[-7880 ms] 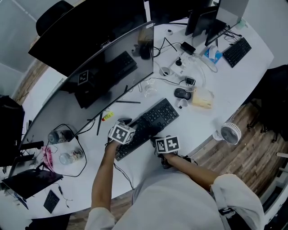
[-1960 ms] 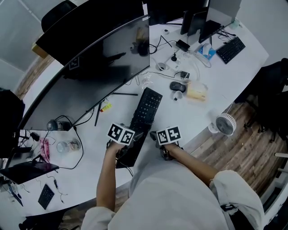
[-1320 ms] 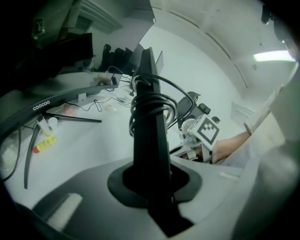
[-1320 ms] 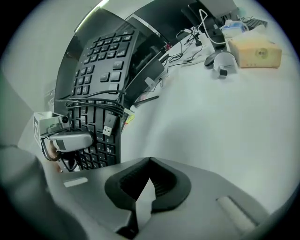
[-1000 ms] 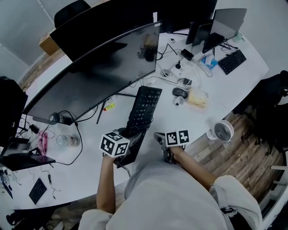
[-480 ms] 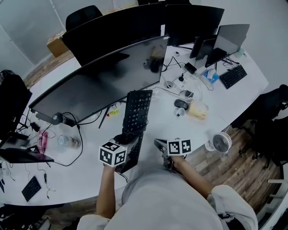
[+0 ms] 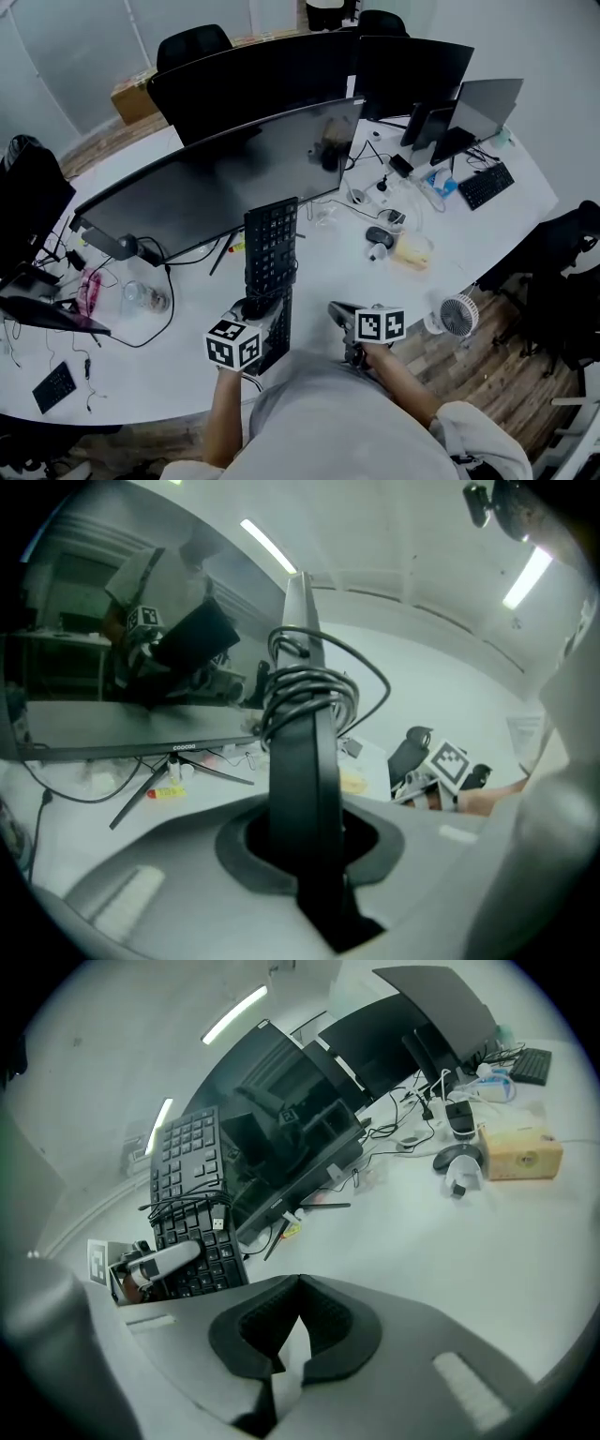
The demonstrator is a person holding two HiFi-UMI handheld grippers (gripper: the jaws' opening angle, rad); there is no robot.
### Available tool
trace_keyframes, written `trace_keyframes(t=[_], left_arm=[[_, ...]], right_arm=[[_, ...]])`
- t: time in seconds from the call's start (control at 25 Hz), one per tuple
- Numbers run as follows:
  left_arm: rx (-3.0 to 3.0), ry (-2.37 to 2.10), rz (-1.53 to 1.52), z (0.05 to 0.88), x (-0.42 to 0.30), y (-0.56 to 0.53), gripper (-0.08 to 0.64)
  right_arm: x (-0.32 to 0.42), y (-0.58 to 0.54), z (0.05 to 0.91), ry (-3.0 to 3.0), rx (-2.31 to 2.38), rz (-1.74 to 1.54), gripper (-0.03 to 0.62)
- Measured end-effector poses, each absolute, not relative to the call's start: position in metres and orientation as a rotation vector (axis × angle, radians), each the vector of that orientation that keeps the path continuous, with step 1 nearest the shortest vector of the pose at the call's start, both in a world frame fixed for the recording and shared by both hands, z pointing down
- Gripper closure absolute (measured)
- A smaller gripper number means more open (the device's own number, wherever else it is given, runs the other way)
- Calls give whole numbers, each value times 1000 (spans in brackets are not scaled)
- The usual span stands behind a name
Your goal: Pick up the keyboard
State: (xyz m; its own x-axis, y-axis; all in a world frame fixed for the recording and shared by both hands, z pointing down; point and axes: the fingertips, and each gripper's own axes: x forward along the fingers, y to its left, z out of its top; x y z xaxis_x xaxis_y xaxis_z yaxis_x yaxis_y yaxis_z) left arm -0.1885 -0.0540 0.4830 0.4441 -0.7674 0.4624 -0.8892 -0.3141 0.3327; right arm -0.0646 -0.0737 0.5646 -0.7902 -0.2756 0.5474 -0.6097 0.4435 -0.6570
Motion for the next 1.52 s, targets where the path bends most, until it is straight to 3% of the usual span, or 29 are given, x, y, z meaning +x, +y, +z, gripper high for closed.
trace_keyframes(t=[0.84, 1.52], left_arm=[[2181, -1644, 20, 448, -231, -21, 560], [2124, -1845, -59, 416, -238, -3, 560]], right_arm=[[-76, -74, 511, -2516, 785, 1004, 594], [-45, -109, 454, -2674, 832, 768, 594]])
